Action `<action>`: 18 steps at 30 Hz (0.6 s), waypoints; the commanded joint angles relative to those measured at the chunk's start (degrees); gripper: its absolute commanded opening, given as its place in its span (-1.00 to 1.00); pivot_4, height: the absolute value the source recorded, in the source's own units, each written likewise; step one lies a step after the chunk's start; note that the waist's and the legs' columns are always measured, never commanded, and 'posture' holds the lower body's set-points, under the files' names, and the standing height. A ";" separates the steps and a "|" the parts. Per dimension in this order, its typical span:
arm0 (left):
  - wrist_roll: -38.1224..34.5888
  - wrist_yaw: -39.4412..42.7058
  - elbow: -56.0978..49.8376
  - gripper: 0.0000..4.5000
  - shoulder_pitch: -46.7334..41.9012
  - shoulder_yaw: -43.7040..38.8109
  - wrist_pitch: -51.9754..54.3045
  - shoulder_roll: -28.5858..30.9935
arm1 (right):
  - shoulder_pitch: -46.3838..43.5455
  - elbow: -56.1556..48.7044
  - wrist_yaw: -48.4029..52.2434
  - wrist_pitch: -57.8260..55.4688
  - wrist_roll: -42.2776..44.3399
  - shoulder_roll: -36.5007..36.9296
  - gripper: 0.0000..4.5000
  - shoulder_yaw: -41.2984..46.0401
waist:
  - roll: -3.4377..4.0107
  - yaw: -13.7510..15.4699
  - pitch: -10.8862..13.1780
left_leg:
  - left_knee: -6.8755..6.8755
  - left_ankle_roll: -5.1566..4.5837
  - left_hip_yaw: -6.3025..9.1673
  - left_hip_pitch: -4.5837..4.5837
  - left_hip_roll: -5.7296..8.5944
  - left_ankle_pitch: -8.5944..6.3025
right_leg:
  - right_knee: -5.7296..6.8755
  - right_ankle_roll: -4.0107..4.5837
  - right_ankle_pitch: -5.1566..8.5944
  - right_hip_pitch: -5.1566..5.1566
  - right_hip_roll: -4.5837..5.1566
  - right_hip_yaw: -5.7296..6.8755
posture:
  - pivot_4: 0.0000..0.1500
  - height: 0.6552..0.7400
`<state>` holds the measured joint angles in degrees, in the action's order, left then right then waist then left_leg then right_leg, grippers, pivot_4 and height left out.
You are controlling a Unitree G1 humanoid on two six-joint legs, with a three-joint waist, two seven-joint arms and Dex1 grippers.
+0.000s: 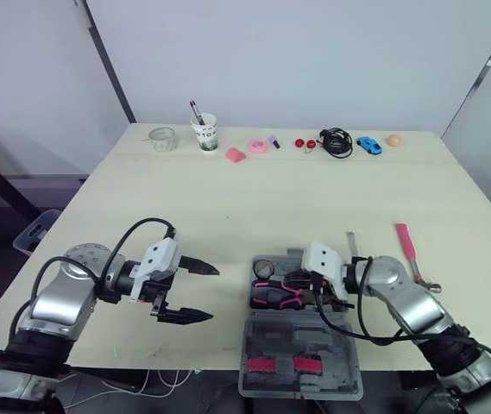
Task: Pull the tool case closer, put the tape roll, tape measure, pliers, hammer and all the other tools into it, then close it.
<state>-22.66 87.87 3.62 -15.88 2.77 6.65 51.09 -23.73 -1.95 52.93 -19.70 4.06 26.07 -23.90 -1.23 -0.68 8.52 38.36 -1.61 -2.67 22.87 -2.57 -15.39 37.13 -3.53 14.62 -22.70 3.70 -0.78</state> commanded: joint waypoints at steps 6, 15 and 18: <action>-0.21 -0.41 -0.70 1.00 -0.36 -1.15 -1.22 -0.34 | 1.21 9.90 -0.03 2.84 -2.34 -1.98 -0.99 -0.96 | -0.02 -0.04 -0.02 | 0.00 0.00 0.00 -0.02 -0.01 0.00 | 0.02 0.00 0.00 0.00 -0.01 0.00 | 1.00 1.00; -0.09 -1.08 -0.27 1.00 0.58 -1.22 -1.66 -0.76 | 0.25 17.79 1.59 -1.35 -6.63 -0.72 -0.99 -5.03 | -0.27 -0.05 -0.34 | 0.01 0.00 -0.07 -0.25 -0.01 0.00 | 0.23 0.02 0.01 0.06 0.00 -0.09 | 1.00 1.00; -0.17 -1.48 -0.68 1.00 1.66 -1.34 -1.90 -1.10 | -0.13 18.85 1.91 -2.32 -7.62 -0.03 -0.99 -6.23 | -0.30 0.01 -0.52 | 0.02 0.00 -0.07 -0.34 -0.01 0.00 | 0.39 0.09 0.05 0.07 0.00 -0.11 | 1.00 1.00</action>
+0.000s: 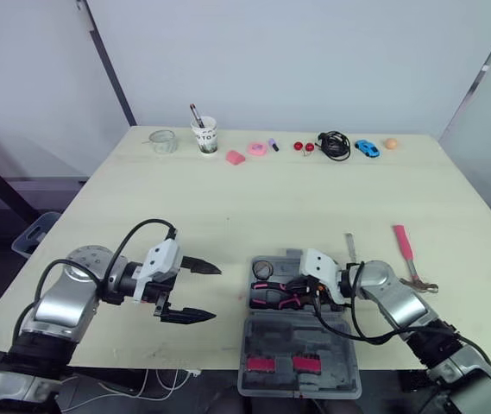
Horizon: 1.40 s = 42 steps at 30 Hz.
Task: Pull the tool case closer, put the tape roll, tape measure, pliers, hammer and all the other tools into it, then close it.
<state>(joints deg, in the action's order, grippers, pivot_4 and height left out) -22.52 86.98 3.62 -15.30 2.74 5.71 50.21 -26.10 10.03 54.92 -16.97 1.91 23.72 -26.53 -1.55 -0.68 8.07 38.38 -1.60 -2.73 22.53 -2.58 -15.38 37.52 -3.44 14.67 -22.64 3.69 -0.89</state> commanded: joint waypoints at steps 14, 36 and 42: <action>-4.42 -7.27 -3.09 1.00 5.29 -6.86 1.74 -3.71 | 4.68 -7.68 -4.18 5.57 6.81 -0.83 -0.99 13.09 | 0.11 0.02 0.10 | 0.02 0.00 0.03 0.12 0.01 0.00 | 0.07 -0.06 -0.03 -0.10 0.03 -0.07 | 1.00 1.00; -6.31 -28.05 -3.90 1.00 29.20 -27.26 0.76 -11.41 | 36.07 -14.64 -6.00 10.94 23.81 9.06 0.42 51.66 | 0.18 0.02 0.16 | -0.08 0.01 0.08 0.07 -0.07 -0.01 | -0.15 0.11 0.06 -0.06 0.12 -0.10 | 1.00 1.00; -5.11 -29.01 0.05 1.00 34.37 -29.50 -2.62 -12.57 | 45.44 -12.70 -6.73 12.01 26.16 6.95 0.98 57.37 | 0.17 0.18 0.15 | -0.10 0.02 0.07 0.06 -0.19 -0.02 | -0.26 0.18 0.09 -0.06 0.22 -0.10 | 1.00 1.00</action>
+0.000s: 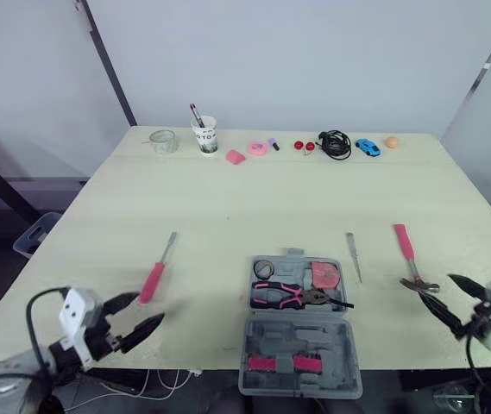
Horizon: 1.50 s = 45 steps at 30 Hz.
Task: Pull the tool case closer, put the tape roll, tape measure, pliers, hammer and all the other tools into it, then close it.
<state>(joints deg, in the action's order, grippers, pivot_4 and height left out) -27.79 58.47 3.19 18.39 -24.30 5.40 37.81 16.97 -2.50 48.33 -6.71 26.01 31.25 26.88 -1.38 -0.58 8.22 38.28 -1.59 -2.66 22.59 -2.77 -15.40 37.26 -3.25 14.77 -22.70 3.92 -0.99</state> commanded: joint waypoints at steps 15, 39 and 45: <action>3.54 3.57 1.51 1.00 -1.26 1.85 -5.86 2.81 | 10.47 -5.44 0.50 -0.81 2.40 1.47 0.98 3.90 | 0.13 -0.13 -0.01 | -0.10 0.01 -0.05 -0.01 -0.10 -0.02 | -0.23 0.04 -0.02 -0.03 0.23 0.04 | 1.00 1.00; 11.45 15.13 7.06 -0.88 -22.19 26.23 -6.09 2.81 | -11.34 -3.39 10.06 -1.50 -10.81 8.16 -1.00 -27.49 | 0.11 0.25 0.03 | -0.06 -0.02 -0.09 0.15 0.23 0.00 | -0.35 -0.04 -0.12 0.03 0.01 0.22 | 1.00 1.00; 14.53 14.54 9.83 -0.98 -26.21 30.95 -4.96 -0.09 | -14.73 1.64 10.89 0.68 -14.35 7.70 -1.00 -31.82 | 0.11 0.35 0.02 | 0.01 -0.02 -0.11 0.19 0.29 0.00 | -0.33 -0.12 -0.16 0.05 0.00 0.20 | 1.00 1.00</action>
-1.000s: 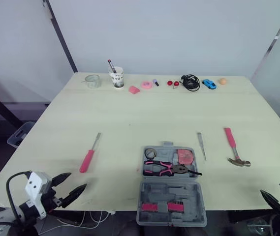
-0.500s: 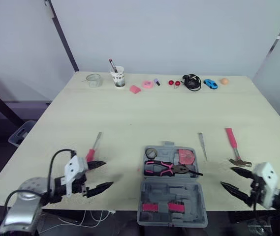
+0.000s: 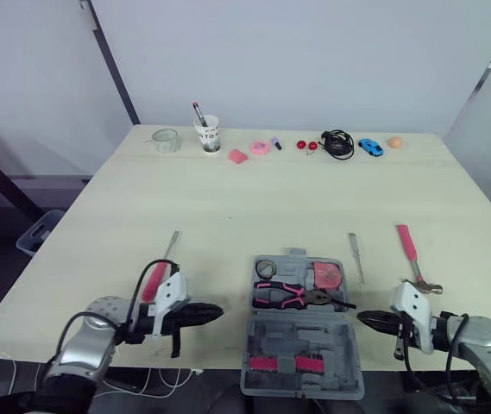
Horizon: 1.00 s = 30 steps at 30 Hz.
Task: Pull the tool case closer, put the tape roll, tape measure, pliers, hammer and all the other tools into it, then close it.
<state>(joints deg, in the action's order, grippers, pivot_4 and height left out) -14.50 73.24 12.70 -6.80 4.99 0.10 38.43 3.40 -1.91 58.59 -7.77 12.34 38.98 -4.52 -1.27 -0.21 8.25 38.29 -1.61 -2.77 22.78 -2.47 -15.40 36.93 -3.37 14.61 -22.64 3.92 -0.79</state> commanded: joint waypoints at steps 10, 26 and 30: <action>5.63 -0.28 5.73 -0.98 -4.99 6.30 -2.12 -3.73 | -4.45 5.66 0.69 5.02 -2.94 -2.24 -1.00 -3.47 | 0.00 -0.14 0.00 | 0.02 0.00 0.03 -0.01 -0.06 0.00 | 0.08 -0.07 -0.04 -0.01 -0.13 -0.03 | 1.00 1.00; 8.36 -2.55 8.82 -0.98 -6.86 8.43 -3.40 -7.34 | -5.23 5.20 0.52 5.11 -4.31 -3.83 -1.00 -4.76 | 0.10 0.74 -0.07 | 0.06 0.00 0.02 -0.04 -0.05 0.00 | 0.11 -0.09 -0.06 0.03 -0.13 -0.07 | 1.00 1.00; 8.70 -3.00 8.82 -0.98 -7.26 8.81 -2.89 -8.53 | -5.21 5.02 0.59 5.17 -4.63 -3.77 -1.00 -4.87 | 0.14 0.96 -0.12 | 0.08 0.00 0.03 -0.08 -0.04 0.01 | 0.13 -0.09 -0.06 0.09 -0.14 -0.06 | 1.00 1.00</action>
<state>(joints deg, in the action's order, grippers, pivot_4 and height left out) -7.24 71.28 20.80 -13.96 12.01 -3.68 30.58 -1.37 4.45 59.09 -3.50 7.52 35.56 -8.79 -1.13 0.75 8.12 38.38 -1.61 -2.74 22.70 -2.52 -15.40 37.06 -3.46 14.55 -22.55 3.78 -0.86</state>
